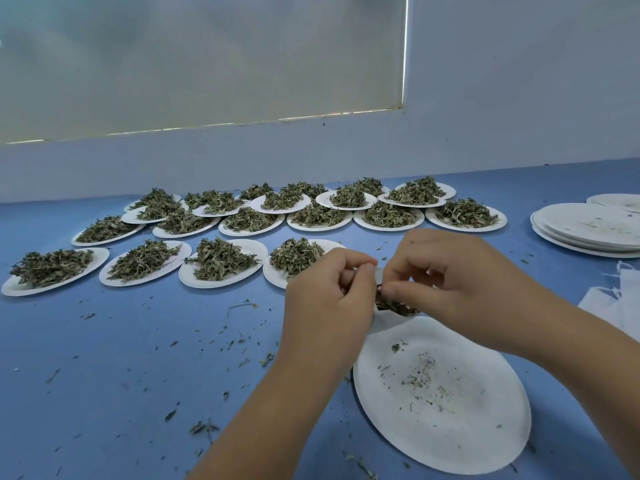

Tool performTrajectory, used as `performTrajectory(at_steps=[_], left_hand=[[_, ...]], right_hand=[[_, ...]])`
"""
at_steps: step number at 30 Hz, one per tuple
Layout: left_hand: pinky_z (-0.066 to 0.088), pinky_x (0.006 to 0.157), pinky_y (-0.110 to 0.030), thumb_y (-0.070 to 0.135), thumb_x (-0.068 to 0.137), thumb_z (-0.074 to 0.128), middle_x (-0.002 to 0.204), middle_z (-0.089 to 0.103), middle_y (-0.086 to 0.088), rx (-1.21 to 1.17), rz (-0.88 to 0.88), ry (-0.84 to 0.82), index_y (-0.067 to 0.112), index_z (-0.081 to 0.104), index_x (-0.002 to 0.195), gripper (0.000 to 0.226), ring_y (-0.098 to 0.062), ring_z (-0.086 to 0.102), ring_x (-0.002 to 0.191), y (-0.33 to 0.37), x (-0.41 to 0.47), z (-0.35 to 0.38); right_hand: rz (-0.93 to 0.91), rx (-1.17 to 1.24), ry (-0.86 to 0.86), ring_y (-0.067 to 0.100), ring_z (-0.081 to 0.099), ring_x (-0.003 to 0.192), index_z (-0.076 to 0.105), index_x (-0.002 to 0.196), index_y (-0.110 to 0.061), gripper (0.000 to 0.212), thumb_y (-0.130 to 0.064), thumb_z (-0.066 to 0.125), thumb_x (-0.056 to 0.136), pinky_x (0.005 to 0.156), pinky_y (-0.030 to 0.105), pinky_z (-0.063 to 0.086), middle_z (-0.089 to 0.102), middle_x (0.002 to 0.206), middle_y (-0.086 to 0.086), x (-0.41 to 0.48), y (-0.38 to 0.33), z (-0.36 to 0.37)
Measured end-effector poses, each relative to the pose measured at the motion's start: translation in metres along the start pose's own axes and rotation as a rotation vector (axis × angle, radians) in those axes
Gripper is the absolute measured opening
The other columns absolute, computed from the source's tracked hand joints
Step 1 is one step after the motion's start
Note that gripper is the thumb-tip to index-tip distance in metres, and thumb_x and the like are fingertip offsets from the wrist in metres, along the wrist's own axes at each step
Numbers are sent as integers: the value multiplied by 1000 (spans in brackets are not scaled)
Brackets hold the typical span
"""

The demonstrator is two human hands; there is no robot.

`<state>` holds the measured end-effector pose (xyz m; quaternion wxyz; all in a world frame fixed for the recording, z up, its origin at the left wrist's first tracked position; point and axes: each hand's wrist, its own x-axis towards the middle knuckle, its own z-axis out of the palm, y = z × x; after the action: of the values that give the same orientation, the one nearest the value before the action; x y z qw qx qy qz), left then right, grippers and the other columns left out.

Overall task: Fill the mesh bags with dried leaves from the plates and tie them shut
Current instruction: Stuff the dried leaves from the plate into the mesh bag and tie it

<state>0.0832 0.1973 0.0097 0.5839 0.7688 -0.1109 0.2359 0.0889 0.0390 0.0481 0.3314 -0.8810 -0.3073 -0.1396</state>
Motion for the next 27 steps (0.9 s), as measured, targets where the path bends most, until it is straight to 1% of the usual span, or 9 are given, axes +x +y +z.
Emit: performTrajectory(at_steps=[3, 5, 7, 9, 11, 15, 19, 24, 27], left_hand=[[39, 45, -17, 14, 90, 62, 53, 51, 2, 4, 0, -6, 28, 67, 77, 20, -3, 42, 45, 1, -1, 1], [40, 45, -18, 14, 91, 61, 58, 54, -4, -3, -10, -3, 28, 67, 77, 20, -3, 43, 46, 1, -1, 1], [40, 45, -17, 15, 91, 61, 56, 53, -2, -3, -11, 5, 28, 67, 78, 20, -3, 43, 46, 1, 0, 0], [39, 44, -15, 16, 91, 60, 55, 52, 1, 6, -11, 11, 30, 65, 76, 21, -3, 44, 46, 2, 0, 0], [40, 45, -17, 17, 92, 60, 58, 54, -2, 10, -9, 13, 32, 64, 76, 22, -5, 46, 47, 2, 0, 0], [40, 45, -20, 16, 91, 60, 59, 56, -3, 9, 3, 22, 31, 65, 77, 21, -8, 46, 47, 2, -1, 0], [39, 44, -15, 15, 91, 61, 53, 52, 7, 2, -1, 13, 32, 65, 77, 22, -3, 43, 44, 2, -1, 1], [43, 44, -18, 15, 90, 61, 52, 52, 12, 19, 0, 7, 32, 65, 76, 22, -2, 43, 44, 1, -2, 3], [39, 44, -17, 14, 90, 62, 52, 50, 12, 27, 14, -10, 30, 67, 76, 21, -2, 42, 45, 2, -4, 5]], right_hand=[[11, 62, 48, 6, 55, 73, 69, 82, -37, 13, -37, 56, 85, 64, 13, 41, 60, 78, -20, -5, 4, -2], [50, 107, 43, 9, 55, 69, 66, 81, -37, 17, -51, 57, 78, 61, 22, 44, 62, 75, -14, -9, 8, -6], [98, 158, 4, 9, 53, 63, 61, 83, -38, 31, -64, 59, 65, 62, 28, 47, 62, 73, -9, -14, 12, -11], [147, 150, -76, 6, 52, 59, 57, 84, -40, 41, -69, 62, 55, 58, 24, 47, 62, 75, -10, -18, 14, -15], [186, 94, -154, 3, 54, 59, 56, 84, -43, 44, -71, 63, 52, 55, 17, 45, 63, 75, -17, -19, 15, -16], [199, -18, -151, 2, 56, 61, 60, 80, -43, 21, -54, 71, 67, 57, 17, 46, 64, 74, -20, -19, 17, -15], [171, -62, -127, 3, 55, 66, 65, 76, -41, 5, -45, 66, 74, 59, 19, 46, 62, 75, -20, -20, 18, -14], [95, 2, -78, 6, 55, 66, 66, 70, -34, 7, -40, 65, 74, 59, 15, 44, 62, 73, -17, -22, 16, -13], [64, 13, -25, 5, 54, 65, 67, 69, -33, 6, -34, 68, 75, 58, 13, 41, 60, 72, -15, -22, 13, -8]])
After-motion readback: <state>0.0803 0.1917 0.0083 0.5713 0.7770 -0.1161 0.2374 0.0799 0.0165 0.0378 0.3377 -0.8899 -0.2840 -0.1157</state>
